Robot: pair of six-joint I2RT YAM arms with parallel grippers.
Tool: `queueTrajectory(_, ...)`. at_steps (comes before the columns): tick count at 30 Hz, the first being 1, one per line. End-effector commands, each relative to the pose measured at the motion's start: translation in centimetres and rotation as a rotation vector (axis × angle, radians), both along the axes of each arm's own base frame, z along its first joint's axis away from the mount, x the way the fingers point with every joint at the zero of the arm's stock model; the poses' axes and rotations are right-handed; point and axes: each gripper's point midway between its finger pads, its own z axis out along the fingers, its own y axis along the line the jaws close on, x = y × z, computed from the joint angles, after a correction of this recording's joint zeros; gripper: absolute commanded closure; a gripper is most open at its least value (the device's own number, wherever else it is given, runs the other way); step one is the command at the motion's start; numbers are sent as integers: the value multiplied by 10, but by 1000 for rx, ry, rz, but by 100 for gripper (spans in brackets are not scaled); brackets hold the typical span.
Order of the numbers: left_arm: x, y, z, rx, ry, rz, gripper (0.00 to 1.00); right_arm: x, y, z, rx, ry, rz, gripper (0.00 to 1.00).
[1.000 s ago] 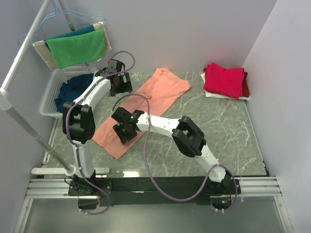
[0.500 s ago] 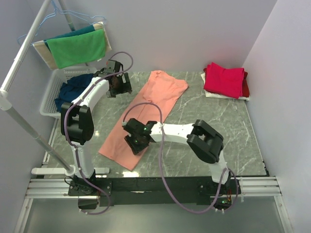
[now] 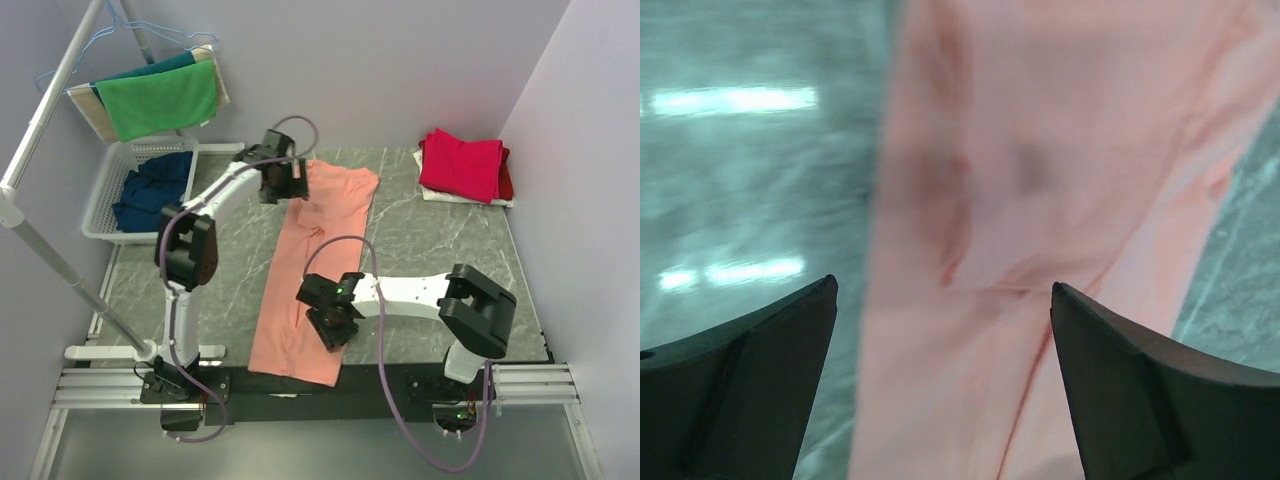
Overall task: Fold and stack the t-shirts
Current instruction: Fold the tshirt
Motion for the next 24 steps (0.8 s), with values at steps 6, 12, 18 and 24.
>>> queueTrajectory(6,-7,-114,-23,-13,-7,-156,8,-18,-48,17,-78,-5,-162,52)
queueTrajectory(12,-4,-110,-53,26,35,-46,7,15,-41,78,77,-206,-305,49)
queueTrajectory(18,1,-112,-85,61,60,-2,7,37,-42,136,196,-344,-386,43)
queueTrajectory(24,17,-110,-122,95,66,74,7,41,-57,155,193,-385,-448,43)
